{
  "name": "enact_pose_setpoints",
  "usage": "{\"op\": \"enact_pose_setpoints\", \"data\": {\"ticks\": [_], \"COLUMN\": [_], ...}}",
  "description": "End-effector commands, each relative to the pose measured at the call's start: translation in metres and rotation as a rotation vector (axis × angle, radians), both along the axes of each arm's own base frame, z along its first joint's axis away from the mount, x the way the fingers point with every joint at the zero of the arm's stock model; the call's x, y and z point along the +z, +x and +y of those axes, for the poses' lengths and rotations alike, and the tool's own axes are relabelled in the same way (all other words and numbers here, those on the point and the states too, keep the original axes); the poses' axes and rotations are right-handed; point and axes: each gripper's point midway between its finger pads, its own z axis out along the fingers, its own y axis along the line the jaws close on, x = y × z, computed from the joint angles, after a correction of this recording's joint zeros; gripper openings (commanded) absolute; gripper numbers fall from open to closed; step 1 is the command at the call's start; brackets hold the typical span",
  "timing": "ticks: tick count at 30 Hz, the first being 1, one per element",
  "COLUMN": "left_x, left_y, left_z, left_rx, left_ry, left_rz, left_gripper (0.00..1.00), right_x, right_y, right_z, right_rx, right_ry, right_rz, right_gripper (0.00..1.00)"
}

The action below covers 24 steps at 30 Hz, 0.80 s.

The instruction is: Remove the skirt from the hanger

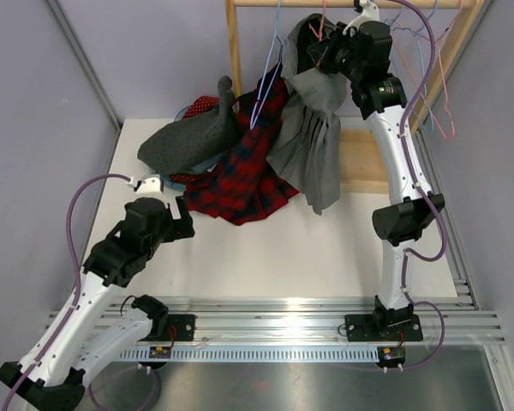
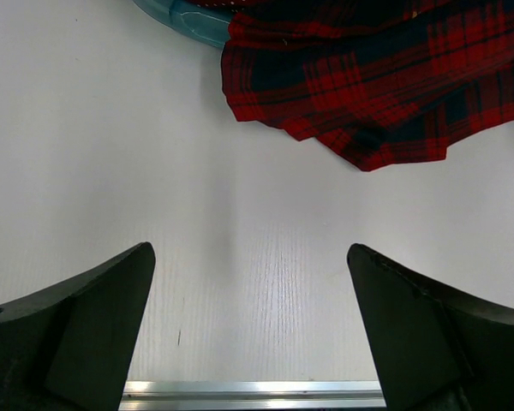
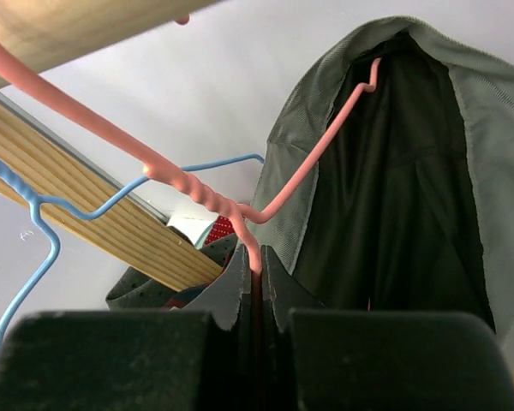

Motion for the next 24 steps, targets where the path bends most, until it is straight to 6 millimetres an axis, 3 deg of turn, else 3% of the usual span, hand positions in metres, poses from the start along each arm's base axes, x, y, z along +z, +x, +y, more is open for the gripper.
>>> {"op": "enact_pose_setpoints", "data": {"ticks": [1,6,9,11,15,17,19,20,21,22,23,24], "left_x": [0.003,0.006,0.008,0.010,0.021,0.041,0.066,0.069,0.102,0.116,0.117,0.147], "left_y": [0.006,0.004,0.003,0.003,0.009,0.015,0.013,0.016,0.010,0.008,0.010,-0.003], "left_z": [-0.007,-0.008,-0.011,-0.011,-0.027,-0.048,-0.084,-0.102,-0.128,-0.146,-0.172,-0.200], "left_rx": [-0.008,-0.018,-0.031,-0.036,-0.101,-0.152,-0.254,-0.292,-0.358,-0.413,-0.466,-0.547], "left_ry": [-0.023,-0.024,-0.027,-0.021,-0.035,-0.061,-0.075,-0.057,-0.080,-0.076,-0.055,-0.097], "left_rz": [-0.030,-0.041,-0.050,-0.054,-0.069,-0.093,-0.146,-0.140,-0.201,-0.232,-0.224,-0.273], "left_gripper": [0.99,0.99,0.99,0.99,0.99,0.99,0.99,0.99,0.99,0.99,0.99,0.99], "right_x": [0.081,0.123,0.135,0.137,0.118,0.115,0.105,0.104,0.098,0.097,0.093,0.091], "right_y": [-0.025,-0.053,-0.070,-0.079,-0.098,-0.108,-0.124,-0.128,-0.138,-0.143,-0.148,-0.158], "right_z": [-0.011,-0.021,-0.025,-0.027,-0.031,-0.031,-0.036,-0.037,-0.039,-0.040,-0.042,-0.043], "right_rx": [-0.032,-0.044,-0.041,-0.036,-0.028,-0.018,-0.020,-0.021,-0.019,-0.017,-0.018,-0.016], "right_ry": [0.026,0.051,0.058,0.055,0.045,0.055,0.067,0.073,0.078,0.080,0.084,0.097], "right_rz": [-0.212,-0.301,-0.316,-0.309,-0.230,-0.227,-0.202,-0.197,-0.180,-0.173,-0.158,-0.147], "right_gripper": [0.00,0.00,0.00,0.00,0.00,0.00,0.00,0.00,0.00,0.00,0.00,0.00]}}
